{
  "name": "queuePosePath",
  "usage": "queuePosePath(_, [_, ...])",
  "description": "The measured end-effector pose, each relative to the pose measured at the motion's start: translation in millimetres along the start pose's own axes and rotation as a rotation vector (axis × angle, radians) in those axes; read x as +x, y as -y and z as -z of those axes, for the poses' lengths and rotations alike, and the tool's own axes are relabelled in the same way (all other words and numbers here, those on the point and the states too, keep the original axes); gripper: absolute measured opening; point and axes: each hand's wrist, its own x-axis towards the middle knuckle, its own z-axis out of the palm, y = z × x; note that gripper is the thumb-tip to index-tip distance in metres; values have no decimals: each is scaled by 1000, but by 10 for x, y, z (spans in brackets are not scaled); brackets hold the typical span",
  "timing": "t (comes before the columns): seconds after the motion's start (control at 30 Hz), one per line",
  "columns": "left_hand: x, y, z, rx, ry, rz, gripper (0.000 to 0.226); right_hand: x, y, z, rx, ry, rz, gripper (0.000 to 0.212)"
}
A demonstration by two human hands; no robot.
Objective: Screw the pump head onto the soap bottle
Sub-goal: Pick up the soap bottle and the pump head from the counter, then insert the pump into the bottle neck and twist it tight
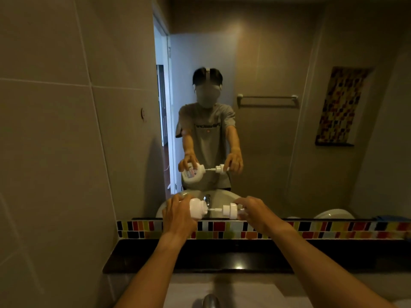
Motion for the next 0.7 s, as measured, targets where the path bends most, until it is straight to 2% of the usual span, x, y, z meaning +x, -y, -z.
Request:
queuePosePath(0.27, [-100,-170,34,6,13,-110,59,-15,333,36,-121,38,52,41])
queuePosePath(0.43, [-142,-229,-45,-77,24,-133,60,23,476,47,-123,79,96,39])
queuePosePath(0.53, [-176,-225,-52,-154,28,-11,59,21,513,52,-9,55,101,56])
queuePosePath(0.6, [-209,-207,-53,-277,69,60,58,23,536,58,86,-25,92,72])
queuePosePath(0.7, [-251,-172,-59,-461,113,102,52,59,595,38,329,-116,2,94])
